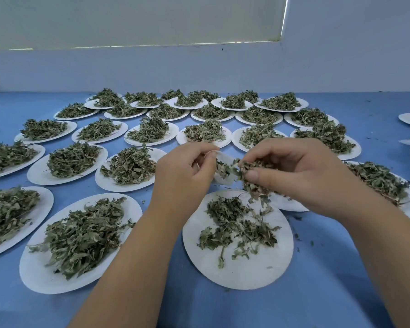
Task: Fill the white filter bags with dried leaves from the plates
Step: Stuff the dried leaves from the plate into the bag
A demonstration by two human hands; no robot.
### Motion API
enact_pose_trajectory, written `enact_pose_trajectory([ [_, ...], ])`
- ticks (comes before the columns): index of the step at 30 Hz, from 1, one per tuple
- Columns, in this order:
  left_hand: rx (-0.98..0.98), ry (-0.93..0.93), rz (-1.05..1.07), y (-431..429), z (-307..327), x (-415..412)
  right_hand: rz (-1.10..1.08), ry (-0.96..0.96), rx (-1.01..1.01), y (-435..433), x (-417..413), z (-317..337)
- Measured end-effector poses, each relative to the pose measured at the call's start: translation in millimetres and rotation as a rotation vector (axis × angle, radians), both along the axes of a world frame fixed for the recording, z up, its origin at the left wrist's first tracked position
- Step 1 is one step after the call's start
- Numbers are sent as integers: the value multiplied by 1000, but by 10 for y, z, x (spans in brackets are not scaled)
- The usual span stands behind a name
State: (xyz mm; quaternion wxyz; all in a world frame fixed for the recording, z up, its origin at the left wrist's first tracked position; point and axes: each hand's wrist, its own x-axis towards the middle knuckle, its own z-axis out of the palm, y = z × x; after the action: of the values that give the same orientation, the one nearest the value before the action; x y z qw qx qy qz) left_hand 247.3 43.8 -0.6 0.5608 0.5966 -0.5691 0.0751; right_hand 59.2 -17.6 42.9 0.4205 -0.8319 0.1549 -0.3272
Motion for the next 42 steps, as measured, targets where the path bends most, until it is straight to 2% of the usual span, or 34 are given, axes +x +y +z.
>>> enact_pose_trajectory([
  [4, -13, -15, -8, -12, -6, -40, -119, 29, -14, -5, 95, -96],
  [7, -27, -41, -25, -24, -11, -87, -205, 105, -107, -4, 139, -147],
  [13, 0, 12, -72, -38, -2, -176, -316, 196, -211, 1, 197, -198],
  [23, 28, 80, -127, -46, -12, -193, -512, 162, -396, 69, 276, -220],
  [27, 71, 104, -163, -54, -24, -192, -538, 181, -440, 63, 300, -242],
  [31, 66, 176, -146, -57, -30, -193, -535, 108, -360, 59, 273, -233],
  [33, 68, 191, -148, -53, -28, -197, -546, 93, -387, 53, 269, -224],
  [39, 82, 218, -154, -42, -21, -206, -507, 186, -437, 63, 309, -238],
  [42, 78, 245, -156, -37, -13, -203, -487, 115, -409, 78, 274, -216],
])
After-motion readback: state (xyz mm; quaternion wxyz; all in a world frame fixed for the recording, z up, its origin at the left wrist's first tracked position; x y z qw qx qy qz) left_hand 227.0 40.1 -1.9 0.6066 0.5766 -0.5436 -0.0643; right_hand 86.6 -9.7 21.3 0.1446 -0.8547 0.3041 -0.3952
